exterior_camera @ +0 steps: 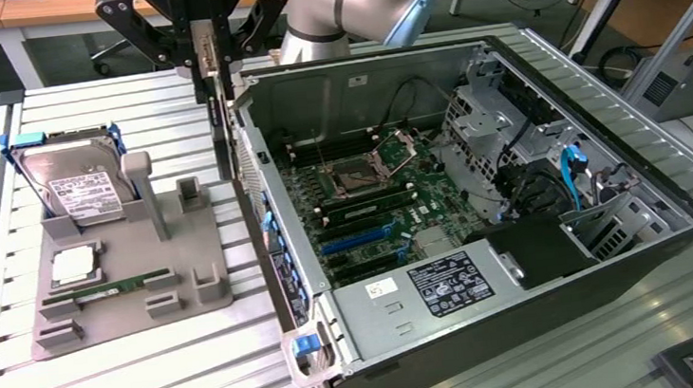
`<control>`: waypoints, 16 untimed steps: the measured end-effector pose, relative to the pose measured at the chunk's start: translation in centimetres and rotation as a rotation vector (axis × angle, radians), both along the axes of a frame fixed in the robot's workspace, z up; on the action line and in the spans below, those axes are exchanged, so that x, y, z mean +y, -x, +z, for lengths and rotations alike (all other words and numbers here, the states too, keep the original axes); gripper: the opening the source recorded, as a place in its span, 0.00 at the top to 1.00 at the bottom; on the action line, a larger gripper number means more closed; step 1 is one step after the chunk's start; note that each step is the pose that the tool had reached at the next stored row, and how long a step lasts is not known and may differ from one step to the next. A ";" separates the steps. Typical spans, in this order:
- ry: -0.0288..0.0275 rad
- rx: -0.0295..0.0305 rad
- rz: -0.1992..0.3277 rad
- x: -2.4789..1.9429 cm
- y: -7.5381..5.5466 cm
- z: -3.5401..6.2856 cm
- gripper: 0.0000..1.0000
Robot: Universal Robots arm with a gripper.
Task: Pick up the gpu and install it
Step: 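Pick up the gpu and move the gpu toward the slot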
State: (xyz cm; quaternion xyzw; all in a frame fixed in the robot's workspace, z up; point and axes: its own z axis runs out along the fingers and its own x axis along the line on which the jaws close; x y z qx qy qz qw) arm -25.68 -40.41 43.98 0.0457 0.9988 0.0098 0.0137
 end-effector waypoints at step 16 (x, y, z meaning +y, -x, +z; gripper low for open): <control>0.0001 0.0000 0.000 0.00 -0.6 0.00 0.74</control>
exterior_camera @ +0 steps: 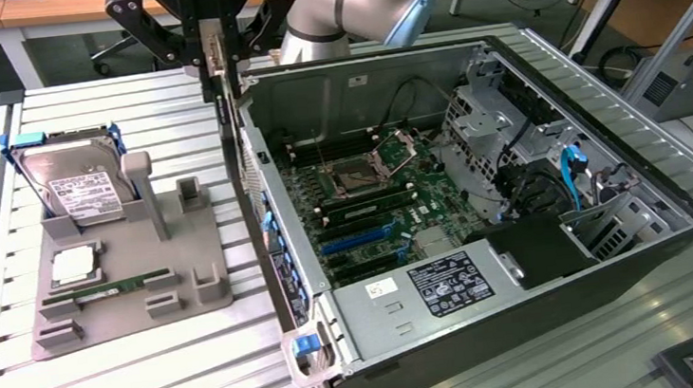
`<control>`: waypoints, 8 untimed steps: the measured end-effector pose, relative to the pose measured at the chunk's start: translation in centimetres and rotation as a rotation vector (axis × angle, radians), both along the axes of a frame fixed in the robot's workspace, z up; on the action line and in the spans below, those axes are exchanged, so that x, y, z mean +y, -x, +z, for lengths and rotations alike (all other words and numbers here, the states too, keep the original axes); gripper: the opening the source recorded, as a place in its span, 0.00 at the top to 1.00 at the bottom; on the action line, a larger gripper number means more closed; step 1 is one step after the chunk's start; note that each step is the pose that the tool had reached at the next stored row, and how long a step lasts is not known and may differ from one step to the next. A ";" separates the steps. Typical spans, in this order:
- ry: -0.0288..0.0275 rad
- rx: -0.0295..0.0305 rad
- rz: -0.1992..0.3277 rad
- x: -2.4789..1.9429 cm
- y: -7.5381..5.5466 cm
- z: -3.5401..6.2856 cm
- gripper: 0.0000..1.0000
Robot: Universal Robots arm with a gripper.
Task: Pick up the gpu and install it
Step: 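Pick up the gpu and move the gpu toward the slot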
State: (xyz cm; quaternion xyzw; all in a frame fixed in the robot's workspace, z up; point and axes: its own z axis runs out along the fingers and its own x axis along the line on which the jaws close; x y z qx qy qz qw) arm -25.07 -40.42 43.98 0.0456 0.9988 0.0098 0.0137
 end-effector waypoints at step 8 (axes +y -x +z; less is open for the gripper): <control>0.0003 0.0000 0.000 0.00 -0.6 0.00 0.74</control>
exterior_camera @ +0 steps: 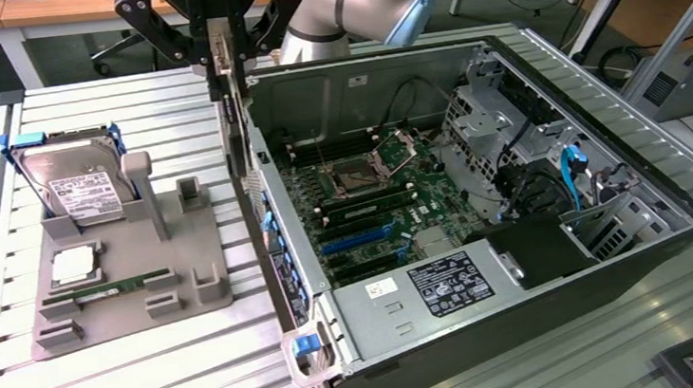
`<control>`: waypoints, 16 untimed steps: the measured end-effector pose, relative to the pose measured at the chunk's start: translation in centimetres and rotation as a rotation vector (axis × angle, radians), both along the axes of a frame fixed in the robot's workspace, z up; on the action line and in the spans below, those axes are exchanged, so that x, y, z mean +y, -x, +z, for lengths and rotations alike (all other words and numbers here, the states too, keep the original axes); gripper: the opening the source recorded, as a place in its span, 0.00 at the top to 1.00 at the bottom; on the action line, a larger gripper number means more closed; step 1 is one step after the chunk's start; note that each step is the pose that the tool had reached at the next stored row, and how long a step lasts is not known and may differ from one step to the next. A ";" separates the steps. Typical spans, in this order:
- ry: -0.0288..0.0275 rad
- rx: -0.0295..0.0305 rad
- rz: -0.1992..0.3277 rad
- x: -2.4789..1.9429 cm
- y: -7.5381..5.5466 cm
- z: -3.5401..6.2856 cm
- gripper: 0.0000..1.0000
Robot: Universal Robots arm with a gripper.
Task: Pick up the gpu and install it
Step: 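Pick up the gpu and move the gpu toward the slot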
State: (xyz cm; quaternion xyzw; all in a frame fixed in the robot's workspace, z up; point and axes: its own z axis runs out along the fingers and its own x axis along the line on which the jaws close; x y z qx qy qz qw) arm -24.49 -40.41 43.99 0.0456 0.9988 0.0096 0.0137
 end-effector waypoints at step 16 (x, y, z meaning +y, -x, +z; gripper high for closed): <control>0.0002 0.0000 0.000 0.00 -0.8 0.00 0.74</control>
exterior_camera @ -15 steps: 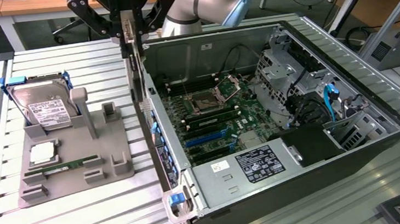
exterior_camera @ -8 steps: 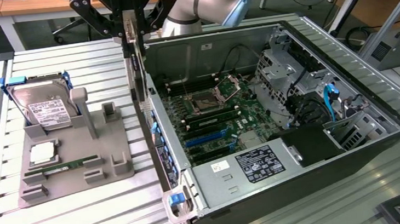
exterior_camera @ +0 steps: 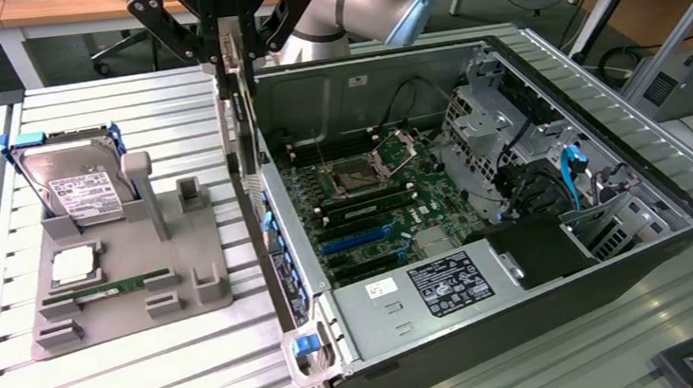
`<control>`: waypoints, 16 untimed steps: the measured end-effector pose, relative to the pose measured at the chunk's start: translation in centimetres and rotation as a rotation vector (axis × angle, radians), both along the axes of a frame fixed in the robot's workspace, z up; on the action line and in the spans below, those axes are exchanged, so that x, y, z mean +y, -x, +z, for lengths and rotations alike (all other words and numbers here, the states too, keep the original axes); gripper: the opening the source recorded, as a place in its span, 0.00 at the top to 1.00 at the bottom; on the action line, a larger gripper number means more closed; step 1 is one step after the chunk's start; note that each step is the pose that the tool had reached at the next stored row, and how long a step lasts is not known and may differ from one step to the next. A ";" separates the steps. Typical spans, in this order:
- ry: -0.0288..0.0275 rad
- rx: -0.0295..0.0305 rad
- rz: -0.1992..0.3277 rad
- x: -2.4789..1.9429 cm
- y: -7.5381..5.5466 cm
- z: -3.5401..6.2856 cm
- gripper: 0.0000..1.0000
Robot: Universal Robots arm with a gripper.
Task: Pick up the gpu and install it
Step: 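Pick up the gpu and move the gpu toward the slot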
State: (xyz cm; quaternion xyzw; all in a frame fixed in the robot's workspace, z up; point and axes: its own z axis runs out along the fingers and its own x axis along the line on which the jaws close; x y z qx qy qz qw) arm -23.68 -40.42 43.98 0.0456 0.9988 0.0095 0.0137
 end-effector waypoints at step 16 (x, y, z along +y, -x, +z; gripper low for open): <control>0.0001 0.0000 0.000 0.00 -0.8 0.00 0.74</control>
